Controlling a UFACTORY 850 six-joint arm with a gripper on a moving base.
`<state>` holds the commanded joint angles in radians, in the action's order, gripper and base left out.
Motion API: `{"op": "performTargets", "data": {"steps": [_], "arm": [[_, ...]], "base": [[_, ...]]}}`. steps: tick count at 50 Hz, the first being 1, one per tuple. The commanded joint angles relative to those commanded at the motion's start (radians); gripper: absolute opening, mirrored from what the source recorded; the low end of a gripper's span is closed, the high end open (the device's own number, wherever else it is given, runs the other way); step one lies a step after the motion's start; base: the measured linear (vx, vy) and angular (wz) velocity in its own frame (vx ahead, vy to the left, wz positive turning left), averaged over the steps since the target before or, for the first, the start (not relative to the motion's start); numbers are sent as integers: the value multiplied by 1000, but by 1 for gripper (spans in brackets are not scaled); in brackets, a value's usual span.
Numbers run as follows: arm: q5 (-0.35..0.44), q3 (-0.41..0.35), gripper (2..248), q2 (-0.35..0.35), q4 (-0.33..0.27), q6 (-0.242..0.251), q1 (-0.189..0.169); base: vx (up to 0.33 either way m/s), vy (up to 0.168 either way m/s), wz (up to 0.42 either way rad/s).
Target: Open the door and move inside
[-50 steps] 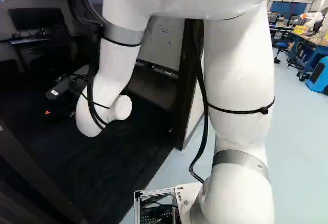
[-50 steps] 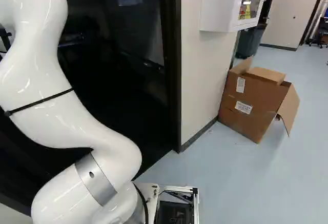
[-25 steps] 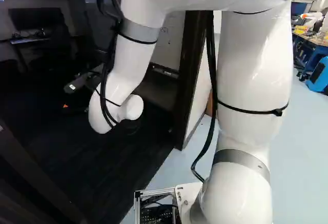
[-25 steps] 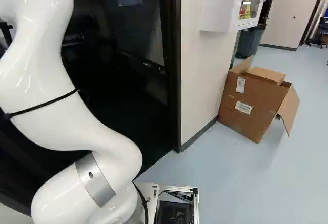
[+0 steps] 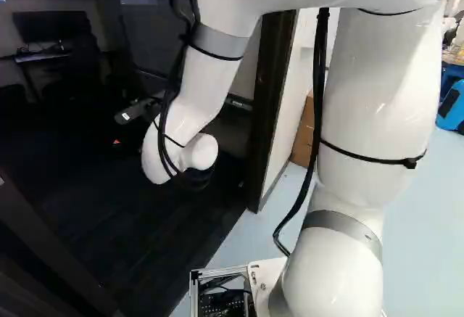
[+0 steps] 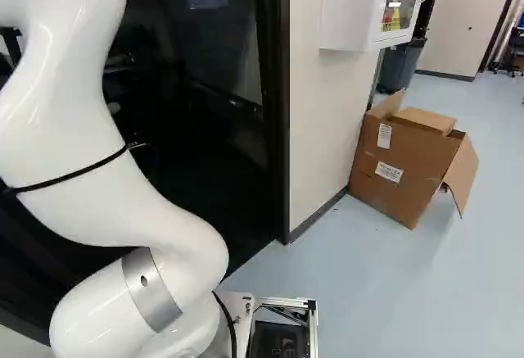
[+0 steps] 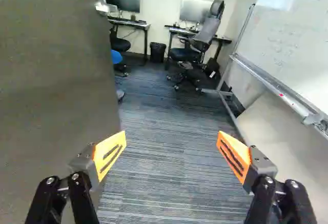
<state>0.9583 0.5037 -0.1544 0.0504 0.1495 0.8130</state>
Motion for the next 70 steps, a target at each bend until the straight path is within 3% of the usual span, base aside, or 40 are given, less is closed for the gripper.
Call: {"op": "performTargets", "data": {"steps": [70], "arm": [[0,-154,247,144,146,0,-222]], "base": [[0,0,0]]}}
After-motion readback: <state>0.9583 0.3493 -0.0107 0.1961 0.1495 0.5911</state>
